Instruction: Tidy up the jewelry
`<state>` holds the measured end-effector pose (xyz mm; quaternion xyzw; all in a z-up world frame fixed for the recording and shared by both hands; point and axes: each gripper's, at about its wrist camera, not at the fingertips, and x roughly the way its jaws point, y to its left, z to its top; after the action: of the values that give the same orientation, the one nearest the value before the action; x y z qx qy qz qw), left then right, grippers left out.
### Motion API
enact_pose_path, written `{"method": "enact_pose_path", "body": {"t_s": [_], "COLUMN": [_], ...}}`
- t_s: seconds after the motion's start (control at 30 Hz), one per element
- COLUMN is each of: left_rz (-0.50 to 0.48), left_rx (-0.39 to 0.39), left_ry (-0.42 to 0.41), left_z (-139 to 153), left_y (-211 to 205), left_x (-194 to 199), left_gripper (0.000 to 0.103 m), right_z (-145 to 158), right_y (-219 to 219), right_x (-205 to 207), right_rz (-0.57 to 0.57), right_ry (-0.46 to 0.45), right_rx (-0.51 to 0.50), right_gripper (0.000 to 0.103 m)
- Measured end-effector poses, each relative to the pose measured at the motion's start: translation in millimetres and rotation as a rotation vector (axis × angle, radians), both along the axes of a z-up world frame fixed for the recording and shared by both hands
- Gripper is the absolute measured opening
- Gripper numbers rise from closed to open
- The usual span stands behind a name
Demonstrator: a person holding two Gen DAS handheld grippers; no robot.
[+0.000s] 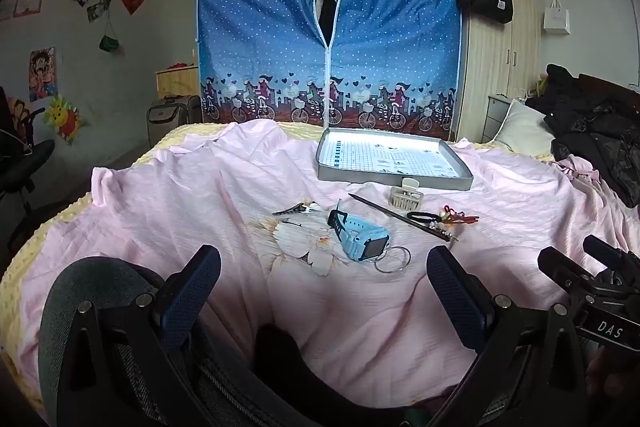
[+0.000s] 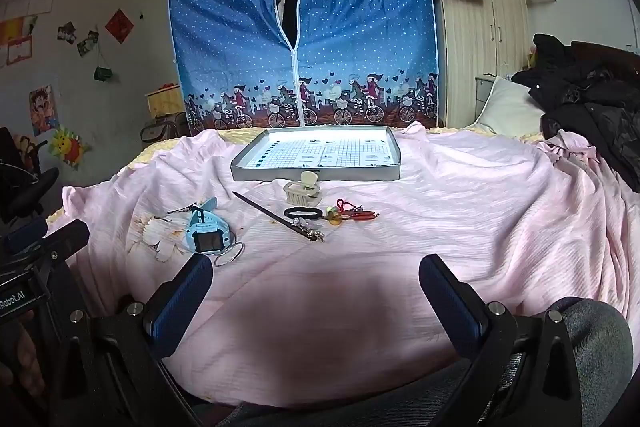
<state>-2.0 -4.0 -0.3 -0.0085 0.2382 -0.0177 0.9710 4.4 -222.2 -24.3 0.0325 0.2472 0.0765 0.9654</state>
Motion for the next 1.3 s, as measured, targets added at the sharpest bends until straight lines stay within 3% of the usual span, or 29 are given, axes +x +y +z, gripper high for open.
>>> {"method": "enact_pose_path", "body": {"t_s": [1.3], "left_rz": [0.0], "left_rx": [-0.001], "left_ry": [0.002], "left_z": [-0.6], "left_y": [2.2], "left_x": [0.0], "left_gripper": [0.101], "right_z": [-1.0], "right_y": [0.0], "right_x": [1.5], "right_rz": [0.002], "right_ry": [0.01], "right_rx": [0.006], "right_gripper": [0.103]}}
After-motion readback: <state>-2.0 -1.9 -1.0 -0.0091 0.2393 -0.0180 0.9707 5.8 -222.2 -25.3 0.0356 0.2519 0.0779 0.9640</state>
